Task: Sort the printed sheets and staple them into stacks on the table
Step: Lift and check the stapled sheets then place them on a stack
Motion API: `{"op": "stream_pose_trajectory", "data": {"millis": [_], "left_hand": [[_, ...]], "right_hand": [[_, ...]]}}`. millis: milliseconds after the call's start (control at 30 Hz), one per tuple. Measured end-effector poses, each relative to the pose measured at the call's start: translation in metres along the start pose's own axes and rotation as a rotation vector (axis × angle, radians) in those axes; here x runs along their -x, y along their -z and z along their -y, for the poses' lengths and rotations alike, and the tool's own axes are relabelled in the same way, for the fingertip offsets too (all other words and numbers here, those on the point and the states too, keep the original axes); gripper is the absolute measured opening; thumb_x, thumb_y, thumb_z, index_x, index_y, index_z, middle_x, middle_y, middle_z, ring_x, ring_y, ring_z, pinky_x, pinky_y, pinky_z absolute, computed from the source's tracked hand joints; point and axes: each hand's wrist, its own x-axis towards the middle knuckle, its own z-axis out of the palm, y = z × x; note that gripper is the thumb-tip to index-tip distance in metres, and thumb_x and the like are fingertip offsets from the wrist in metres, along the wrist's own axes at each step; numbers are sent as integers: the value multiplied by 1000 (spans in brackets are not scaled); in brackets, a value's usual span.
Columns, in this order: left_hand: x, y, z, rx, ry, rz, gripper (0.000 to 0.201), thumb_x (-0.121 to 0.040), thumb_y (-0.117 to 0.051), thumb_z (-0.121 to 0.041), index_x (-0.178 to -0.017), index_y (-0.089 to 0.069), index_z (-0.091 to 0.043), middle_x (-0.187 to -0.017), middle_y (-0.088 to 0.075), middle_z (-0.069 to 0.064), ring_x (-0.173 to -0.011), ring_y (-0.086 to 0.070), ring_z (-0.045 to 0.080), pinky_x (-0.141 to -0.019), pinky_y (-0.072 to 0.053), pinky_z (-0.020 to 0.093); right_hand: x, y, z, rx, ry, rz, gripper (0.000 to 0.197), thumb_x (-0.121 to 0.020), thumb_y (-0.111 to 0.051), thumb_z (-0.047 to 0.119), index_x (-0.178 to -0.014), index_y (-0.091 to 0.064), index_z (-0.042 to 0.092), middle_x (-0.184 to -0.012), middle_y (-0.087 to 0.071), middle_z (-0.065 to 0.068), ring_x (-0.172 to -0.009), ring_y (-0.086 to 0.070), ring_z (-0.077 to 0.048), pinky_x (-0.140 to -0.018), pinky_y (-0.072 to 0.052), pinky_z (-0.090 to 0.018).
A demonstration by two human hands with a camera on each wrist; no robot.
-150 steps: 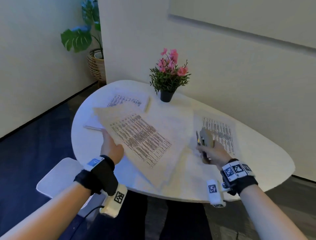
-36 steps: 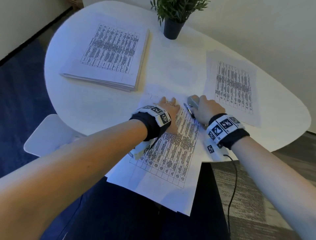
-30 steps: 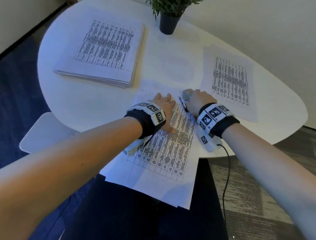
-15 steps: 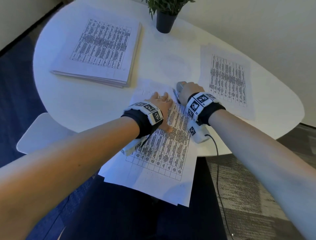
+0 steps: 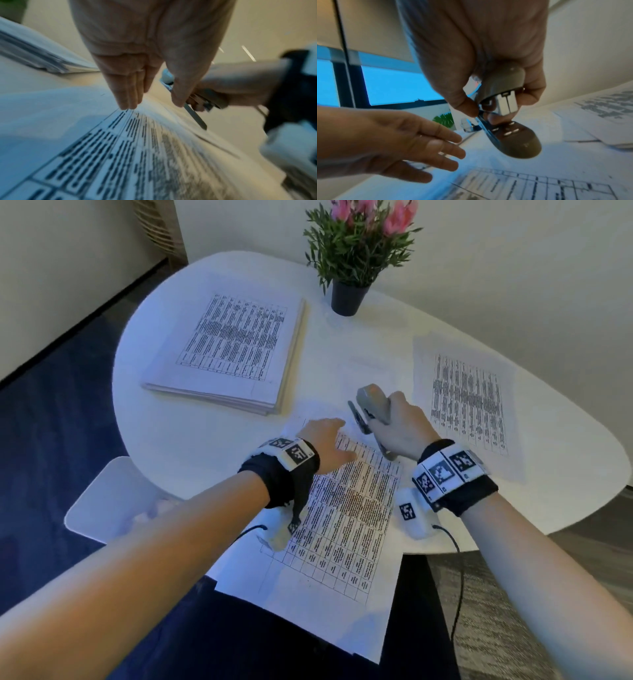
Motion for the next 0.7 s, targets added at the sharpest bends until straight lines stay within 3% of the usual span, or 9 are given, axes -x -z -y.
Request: {"op": "stream_pose_trajectory", "data": {"millis": [100, 200, 267, 333, 400, 500, 567, 633, 700], "left_hand": [[5, 6, 0, 340, 77, -175, 79, -84, -67, -43, -146, -27, -12, -138, -51, 2, -115, -57, 15, -99, -45, 31], [13, 5, -3, 527, 85, -179, 79, -75, -76, -43, -139, -39, -14, -121, -63, -1, -98, -62, 11, -88, -50, 29], [15, -1, -1, 564, 86, -186, 57, -70, -81, -36, -118, -58, -16, -100, -71, 0, -89, -66, 13, -87, -54, 35], [18, -5, 0, 506, 91, -201, 29, -67, -82, -33, -89, -70, -19, -80, -71, 0, -79, -68, 16, -80, -57, 36], [22, -5, 4, 397, 98, -190, 26, -66, -82, -37, -81, -72, -18, -73, -68, -2, -74, -66, 16, -67, -53, 29], [32, -2, 8, 254, 107, -147, 23, -66, -82, -42, -68, -66, -25, -62, -59, -7, -59, -56, 9, -52, -37, 20], [36, -2, 10, 175, 101, -125, 24, -67, -82, -41, -68, -65, -24, -63, -60, -5, -58, -54, 9, -52, -37, 20], [40, -3, 12, 120, 84, -122, 21, -72, -80, -34, -80, -69, -17, -71, -65, -1, -64, -58, 12, -54, -40, 19], [45, -3, 15, 123, 60, -151, 18, -75, -78, -25, -86, -71, -14, -76, -69, 1, -71, -63, 13, -57, -45, 17]], "right_hand": [[28, 8, -2, -36, 76, 6, 35, -93, -53, 21, -119, -37, 6, -95, -48, -8, -62, -47, -11, -46, -31, -21], [48, 10, 3, -36, 152, 8, 40, -88, -61, 18, -122, -42, 8, -101, -47, -6, -74, -51, -19, -54, -34, -21], [55, 7, 6, -42, 199, -2, 43, -82, -66, 17, -122, -50, 12, -105, -44, -5, -86, -50, -22, -66, -36, -23], [61, 2, 8, -52, 235, -9, 43, -80, -67, 14, -121, -56, 16, -105, -42, -4, -87, -48, -21, -71, -35, -24], [66, -5, 7, -51, 267, -10, 39, -80, -65, 11, -119, -61, 16, -102, -45, -6, -83, -47, -20, -64, -35, -22], [71, -14, 4, -45, 333, 12, 32, -79, -62, 9, -110, -67, 19, -95, -56, -11, -75, -51, -23, -52, -31, -16], [73, -19, 3, -42, 352, 29, 32, -80, -61, 7, -107, -68, 21, -93, -54, -11, -74, -48, -20, -51, -27, -14], [76, -22, 2, -22, 343, 45, 33, -81, -59, 4, -108, -67, 22, -94, -45, -7, -79, -44, -18, -54, -25, -12], [78, -24, 0, 1, 347, 47, 33, -80, -59, 3, -106, -67, 21, -93, -49, -7, -80, -48, -20, -54, -27, -13]]}}
